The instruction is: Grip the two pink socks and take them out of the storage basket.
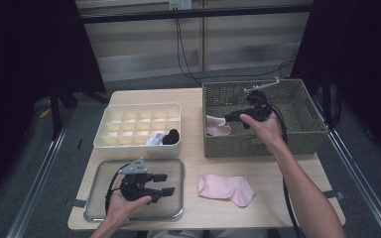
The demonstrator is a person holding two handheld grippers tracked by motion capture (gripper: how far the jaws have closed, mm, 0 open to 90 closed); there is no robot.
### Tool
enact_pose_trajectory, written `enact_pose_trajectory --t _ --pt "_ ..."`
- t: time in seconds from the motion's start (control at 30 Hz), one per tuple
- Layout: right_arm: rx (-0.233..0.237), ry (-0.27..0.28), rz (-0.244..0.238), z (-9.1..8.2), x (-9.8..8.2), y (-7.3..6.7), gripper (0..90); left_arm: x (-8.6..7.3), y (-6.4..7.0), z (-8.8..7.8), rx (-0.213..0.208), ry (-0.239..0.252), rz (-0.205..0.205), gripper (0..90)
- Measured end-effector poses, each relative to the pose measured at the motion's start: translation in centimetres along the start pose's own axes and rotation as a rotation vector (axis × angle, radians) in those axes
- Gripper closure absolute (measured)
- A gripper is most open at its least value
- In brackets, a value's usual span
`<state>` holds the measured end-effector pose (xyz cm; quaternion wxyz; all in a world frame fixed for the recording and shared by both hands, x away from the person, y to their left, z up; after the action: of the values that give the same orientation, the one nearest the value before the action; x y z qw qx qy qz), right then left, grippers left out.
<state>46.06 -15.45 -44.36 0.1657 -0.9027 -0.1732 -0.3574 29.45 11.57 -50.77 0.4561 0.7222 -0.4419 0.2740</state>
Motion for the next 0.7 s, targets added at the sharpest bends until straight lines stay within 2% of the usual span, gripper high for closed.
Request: enact_pose_trajectory --t 0.1,0.3,0.43,0.7 --pt "-0.013 -0.012 0.001 0.6 0.4 0.4 55.7 0.0 -0.2 -0.1 0.015 0.004 -0.009 35.3" --pt "-0.026 -0.030 -0.016 1.5 1.3 0.6 56.0 0.1 -0.4 -0.1 0.017 0.010 -0.012 34.7" --pt "-0.040 -0.039 -0.003 2.3 2.0 0.9 56.3 0.4 -0.7 0.1 0.016 0.012 -0.014 34.9" --pt "-0.040 -0.068 -0.001 4.1 2.2 0.4 56.9 0.8 -1.4 0.1 0.038 0.017 -0.023 34.9"
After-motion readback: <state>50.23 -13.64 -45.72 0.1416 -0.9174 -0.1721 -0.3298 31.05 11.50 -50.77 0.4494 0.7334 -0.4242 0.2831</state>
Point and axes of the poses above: each handheld gripper's, and its own axes: z roughly forward along the jaws, x roughly out of its top, y roughly to its right, the point moved 9 cm from there along z, roughly forward along the jaws, and after that the axes turned 13 degrees about -x, right-handed, at the moved point
